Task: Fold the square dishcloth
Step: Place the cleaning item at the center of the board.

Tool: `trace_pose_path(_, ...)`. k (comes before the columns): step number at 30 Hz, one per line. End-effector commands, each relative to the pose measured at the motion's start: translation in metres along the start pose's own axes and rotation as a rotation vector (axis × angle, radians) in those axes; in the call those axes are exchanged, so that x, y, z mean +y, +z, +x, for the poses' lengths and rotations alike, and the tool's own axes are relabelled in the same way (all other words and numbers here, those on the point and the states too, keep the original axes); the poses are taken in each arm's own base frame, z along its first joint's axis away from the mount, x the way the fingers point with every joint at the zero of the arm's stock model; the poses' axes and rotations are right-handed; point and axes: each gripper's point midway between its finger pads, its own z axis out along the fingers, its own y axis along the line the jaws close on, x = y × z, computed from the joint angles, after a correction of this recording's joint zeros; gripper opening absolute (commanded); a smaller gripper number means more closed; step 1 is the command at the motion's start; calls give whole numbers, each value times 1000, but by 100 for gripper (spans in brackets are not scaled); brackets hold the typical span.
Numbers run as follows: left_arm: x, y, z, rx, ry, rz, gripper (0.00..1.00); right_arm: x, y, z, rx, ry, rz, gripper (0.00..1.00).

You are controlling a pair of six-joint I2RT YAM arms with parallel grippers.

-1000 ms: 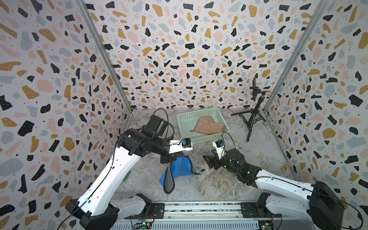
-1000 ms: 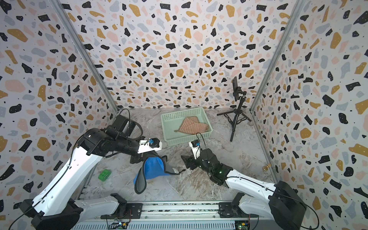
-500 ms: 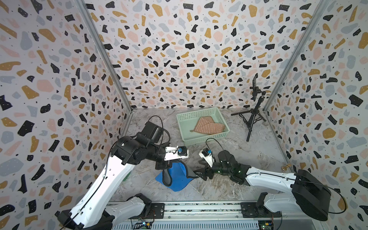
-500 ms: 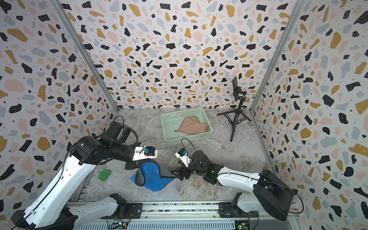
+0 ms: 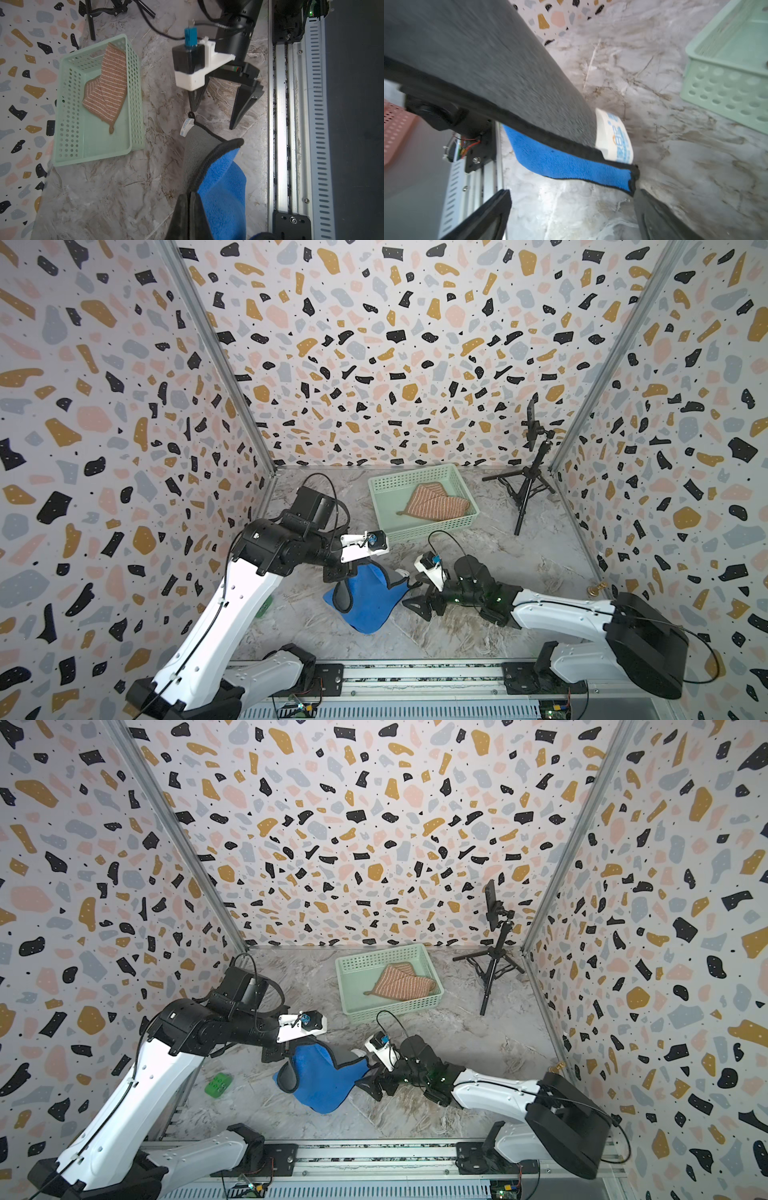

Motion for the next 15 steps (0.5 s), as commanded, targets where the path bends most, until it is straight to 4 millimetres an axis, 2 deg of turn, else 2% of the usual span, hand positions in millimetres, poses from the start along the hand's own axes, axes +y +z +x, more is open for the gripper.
trace_pose_path(1, -12, -10, -2, -26, 20, 16, 0, -12, 18, -2, -14, -69, 42, 98)
trace_pose_path(8, -28, -18, 3, -28, 39, 27, 0, -44, 54, 6, -35, -200, 134, 94)
trace_pose_path(15, -40, -22, 7, -23, 52, 49, 0, -32, 65, -3, -132, -311, 51, 87)
